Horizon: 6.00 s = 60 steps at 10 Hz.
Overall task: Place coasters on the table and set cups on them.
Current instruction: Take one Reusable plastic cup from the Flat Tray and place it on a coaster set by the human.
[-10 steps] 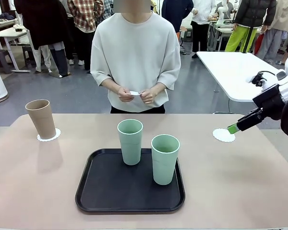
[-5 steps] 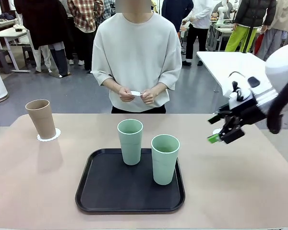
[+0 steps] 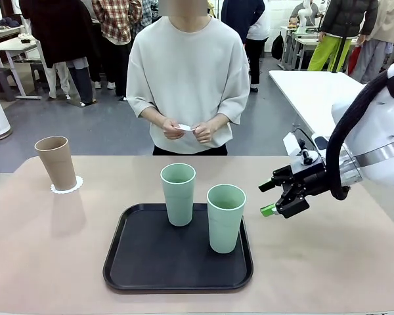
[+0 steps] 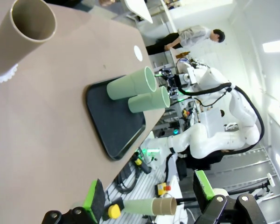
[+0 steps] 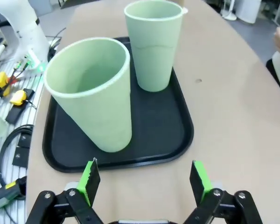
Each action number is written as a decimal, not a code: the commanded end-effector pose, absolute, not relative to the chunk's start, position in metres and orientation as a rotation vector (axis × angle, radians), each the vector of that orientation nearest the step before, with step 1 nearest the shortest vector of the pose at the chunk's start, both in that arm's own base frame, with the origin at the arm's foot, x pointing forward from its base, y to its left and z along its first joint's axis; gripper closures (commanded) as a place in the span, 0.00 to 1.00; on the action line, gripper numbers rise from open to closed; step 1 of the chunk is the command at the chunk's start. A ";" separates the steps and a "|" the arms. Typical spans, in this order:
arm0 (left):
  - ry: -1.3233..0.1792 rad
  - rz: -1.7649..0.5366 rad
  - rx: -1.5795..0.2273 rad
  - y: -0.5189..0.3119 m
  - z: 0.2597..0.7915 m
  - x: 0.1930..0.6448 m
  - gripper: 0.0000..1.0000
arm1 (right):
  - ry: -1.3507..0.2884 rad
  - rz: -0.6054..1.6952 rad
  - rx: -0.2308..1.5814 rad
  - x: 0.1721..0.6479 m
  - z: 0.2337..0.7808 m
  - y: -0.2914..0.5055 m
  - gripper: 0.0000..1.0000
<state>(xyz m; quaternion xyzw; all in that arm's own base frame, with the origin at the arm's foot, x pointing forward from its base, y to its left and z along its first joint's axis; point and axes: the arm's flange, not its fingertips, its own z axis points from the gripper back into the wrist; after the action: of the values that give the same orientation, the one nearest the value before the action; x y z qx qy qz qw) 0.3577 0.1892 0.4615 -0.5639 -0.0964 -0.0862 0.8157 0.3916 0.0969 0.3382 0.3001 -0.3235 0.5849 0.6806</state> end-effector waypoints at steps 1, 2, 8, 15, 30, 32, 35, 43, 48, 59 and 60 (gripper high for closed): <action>-0.215 -0.186 -1.206 0.190 0.463 0.356 0.00 | -0.745 1.326 0.667 0.386 0.344 0.101 0.00; -0.215 -0.186 -1.206 0.190 0.463 0.356 0.00 | -0.745 1.326 0.667 0.386 0.344 0.101 0.00; -0.215 -0.186 -1.206 0.190 0.463 0.356 0.00 | -0.807 1.360 0.814 0.387 0.327 0.102 0.00; -0.215 -0.186 -1.206 0.190 0.463 0.356 0.00 | -0.801 1.364 0.821 0.385 0.290 0.136 0.00; -0.215 -0.186 -1.206 0.190 0.463 0.356 0.00 | -0.759 1.406 0.932 0.386 0.280 0.170 0.00; -0.215 -0.186 -1.206 0.190 0.463 0.356 0.00 | -0.753 1.415 0.959 0.387 0.276 0.180 0.00; -0.215 -0.186 -1.206 0.190 0.463 0.356 0.00 | -0.748 1.422 0.978 0.389 0.272 0.188 0.00; -0.215 -0.186 -1.206 0.190 0.463 0.356 0.00 | -0.787 1.413 1.036 0.391 0.257 0.196 0.00; -0.215 -0.186 -1.206 0.190 0.463 0.356 0.00 | -0.868 1.407 1.104 0.385 0.239 0.193 0.00; -0.215 -0.186 -1.206 0.190 0.463 0.356 0.00 | -0.922 1.319 0.958 0.391 0.362 0.149 0.77; -0.215 -0.186 -1.206 0.190 0.463 0.356 0.00 | -0.963 1.276 0.946 0.392 0.390 0.138 0.77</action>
<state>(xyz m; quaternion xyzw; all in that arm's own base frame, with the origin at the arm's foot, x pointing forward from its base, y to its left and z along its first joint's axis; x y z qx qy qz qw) 0.3577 0.1893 0.4614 -0.5639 -0.0964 -0.0861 0.8157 0.4019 0.1495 0.3681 0.4087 -0.4068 0.5647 0.5905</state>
